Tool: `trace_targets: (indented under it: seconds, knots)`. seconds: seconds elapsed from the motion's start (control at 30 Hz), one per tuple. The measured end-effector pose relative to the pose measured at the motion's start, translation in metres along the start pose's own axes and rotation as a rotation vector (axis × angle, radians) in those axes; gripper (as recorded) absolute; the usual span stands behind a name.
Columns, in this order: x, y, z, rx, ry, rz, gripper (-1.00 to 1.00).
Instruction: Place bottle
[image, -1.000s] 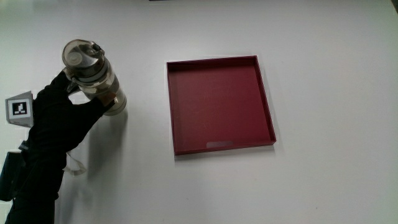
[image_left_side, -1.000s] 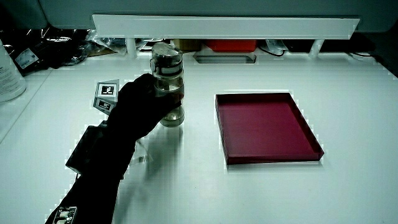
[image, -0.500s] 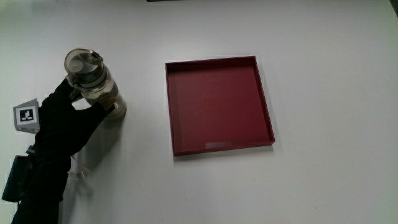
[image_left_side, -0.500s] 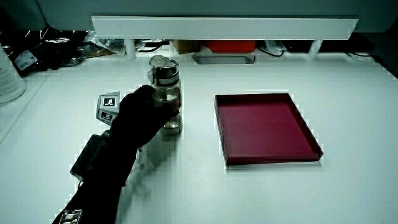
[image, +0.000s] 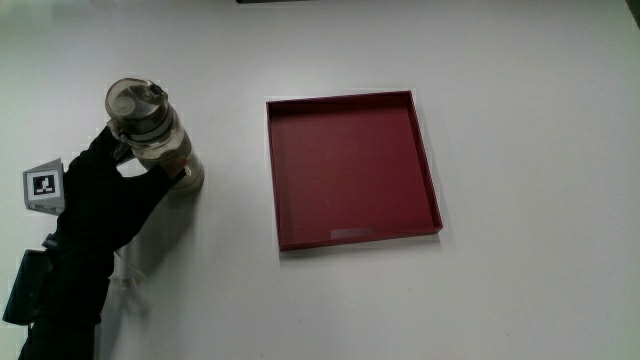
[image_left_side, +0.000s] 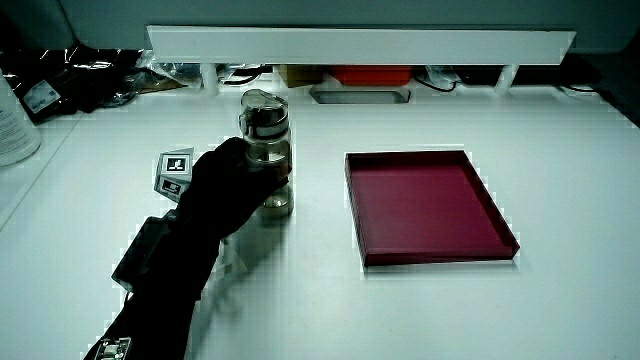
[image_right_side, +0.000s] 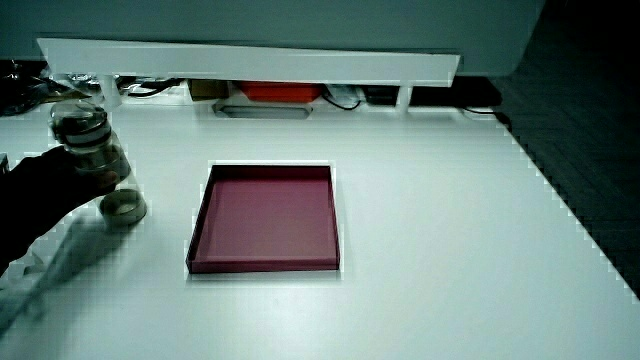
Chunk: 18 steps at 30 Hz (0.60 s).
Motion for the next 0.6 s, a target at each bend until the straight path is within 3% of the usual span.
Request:
trace_targets:
  seconds: [0.07,0.27,0.3,0.43,0.47,0.6]
  knots:
    - [0.0,0.0,0.0,-0.013,0.004,0.017,0.0]
    - [0.003,-0.002,-0.001,-0.069,0.001,0.051,-0.33]
    - [0.003,-0.004,-0.001,-0.069,0.034,0.065,-0.39]
    - [0.009,-0.015,-0.002,-0.075,0.057,0.073,-0.61]
    - [0.009,-0.018,-0.002,-0.073,0.1,0.113,-0.67]
    - [0.019,-0.04,0.001,-0.062,0.157,0.094,-0.89]
